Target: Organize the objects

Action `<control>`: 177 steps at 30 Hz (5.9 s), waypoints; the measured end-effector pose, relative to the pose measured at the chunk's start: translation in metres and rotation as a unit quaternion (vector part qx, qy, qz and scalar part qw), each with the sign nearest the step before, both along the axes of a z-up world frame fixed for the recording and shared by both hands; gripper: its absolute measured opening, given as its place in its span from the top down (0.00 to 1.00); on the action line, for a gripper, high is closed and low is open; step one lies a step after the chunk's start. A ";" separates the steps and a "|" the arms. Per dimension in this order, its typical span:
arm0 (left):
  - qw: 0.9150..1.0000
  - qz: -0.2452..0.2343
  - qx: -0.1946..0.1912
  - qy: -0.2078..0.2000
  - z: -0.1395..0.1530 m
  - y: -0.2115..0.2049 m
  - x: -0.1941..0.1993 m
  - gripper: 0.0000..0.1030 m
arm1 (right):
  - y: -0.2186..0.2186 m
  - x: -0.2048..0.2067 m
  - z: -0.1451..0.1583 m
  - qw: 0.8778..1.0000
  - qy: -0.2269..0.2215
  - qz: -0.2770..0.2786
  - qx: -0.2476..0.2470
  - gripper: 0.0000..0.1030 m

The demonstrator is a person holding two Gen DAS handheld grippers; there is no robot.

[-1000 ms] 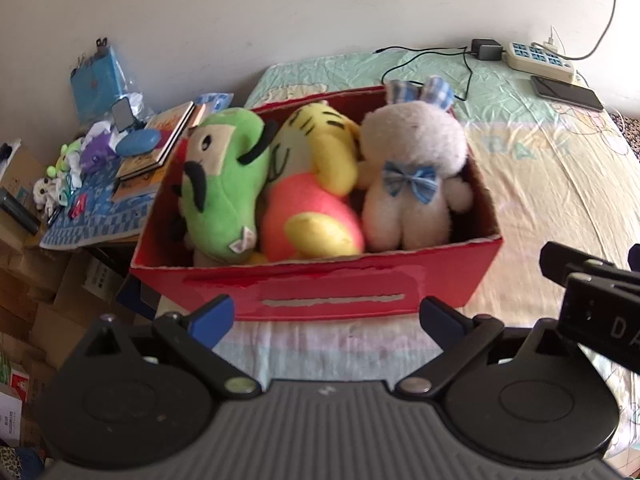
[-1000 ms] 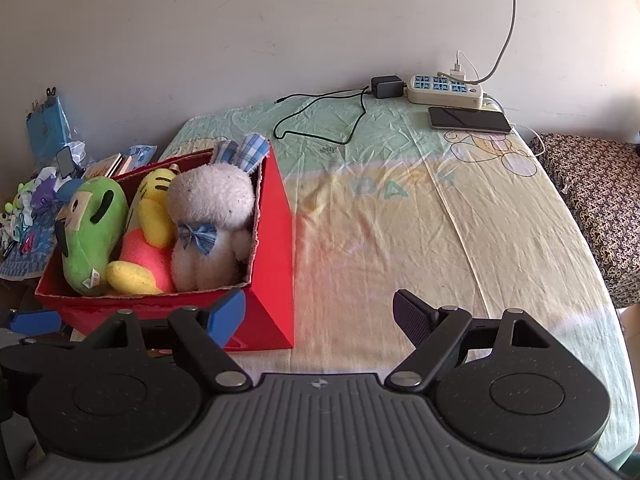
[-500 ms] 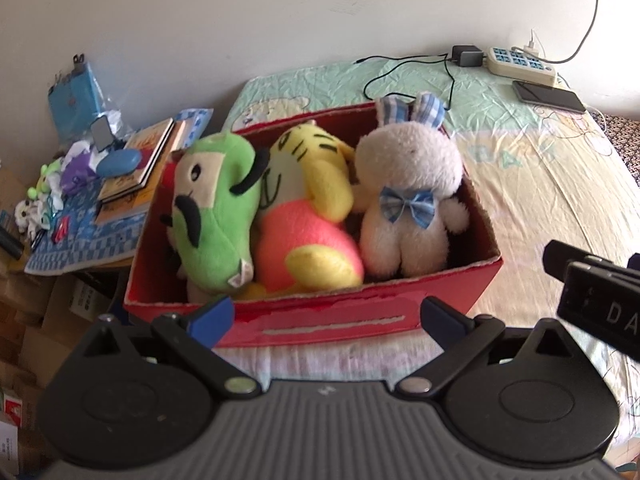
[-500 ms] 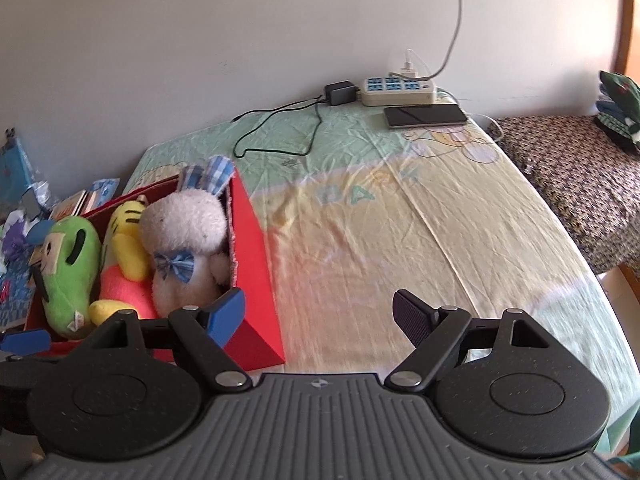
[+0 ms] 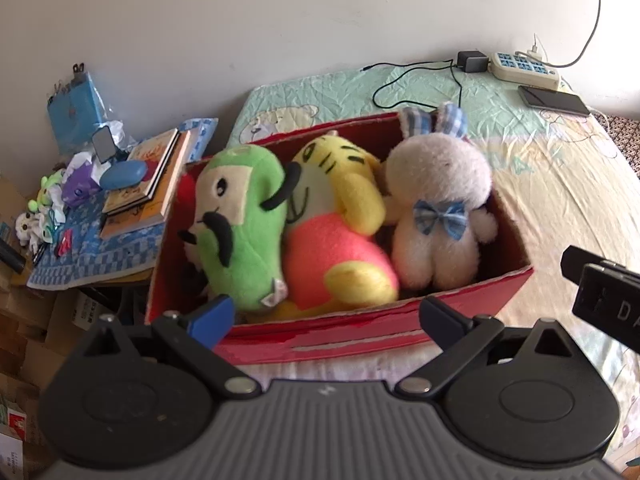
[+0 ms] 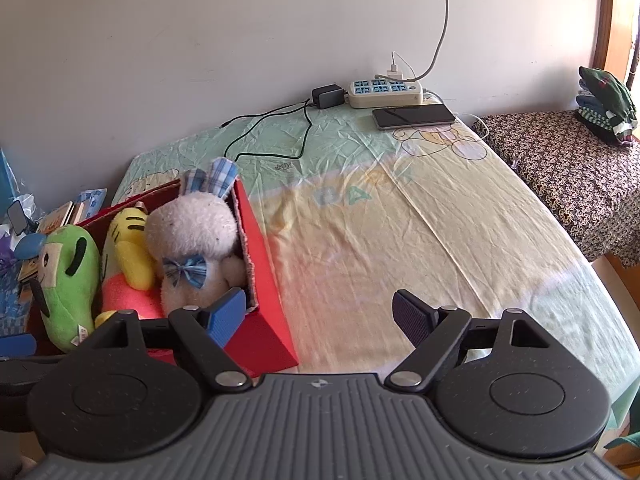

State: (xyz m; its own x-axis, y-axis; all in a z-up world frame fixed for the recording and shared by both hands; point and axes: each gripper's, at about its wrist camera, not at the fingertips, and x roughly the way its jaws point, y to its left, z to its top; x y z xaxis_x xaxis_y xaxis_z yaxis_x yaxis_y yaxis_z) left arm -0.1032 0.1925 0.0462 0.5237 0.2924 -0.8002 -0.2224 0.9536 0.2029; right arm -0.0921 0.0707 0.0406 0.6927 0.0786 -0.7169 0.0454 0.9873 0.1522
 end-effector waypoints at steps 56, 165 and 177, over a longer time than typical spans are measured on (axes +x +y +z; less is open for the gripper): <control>0.998 0.053 -0.019 0.015 -0.019 0.076 0.005 0.04 | 0.060 0.020 -0.010 0.999 -0.001 0.043 0.000 0.20; 0.998 0.054 -0.033 0.023 -0.026 0.090 0.009 0.02 | 0.086 0.035 -0.010 0.996 0.024 0.087 0.000 0.19; 0.998 0.053 -0.034 0.024 -0.028 0.091 0.010 0.02 | 0.090 0.037 -0.009 0.995 0.023 0.094 -0.008 0.19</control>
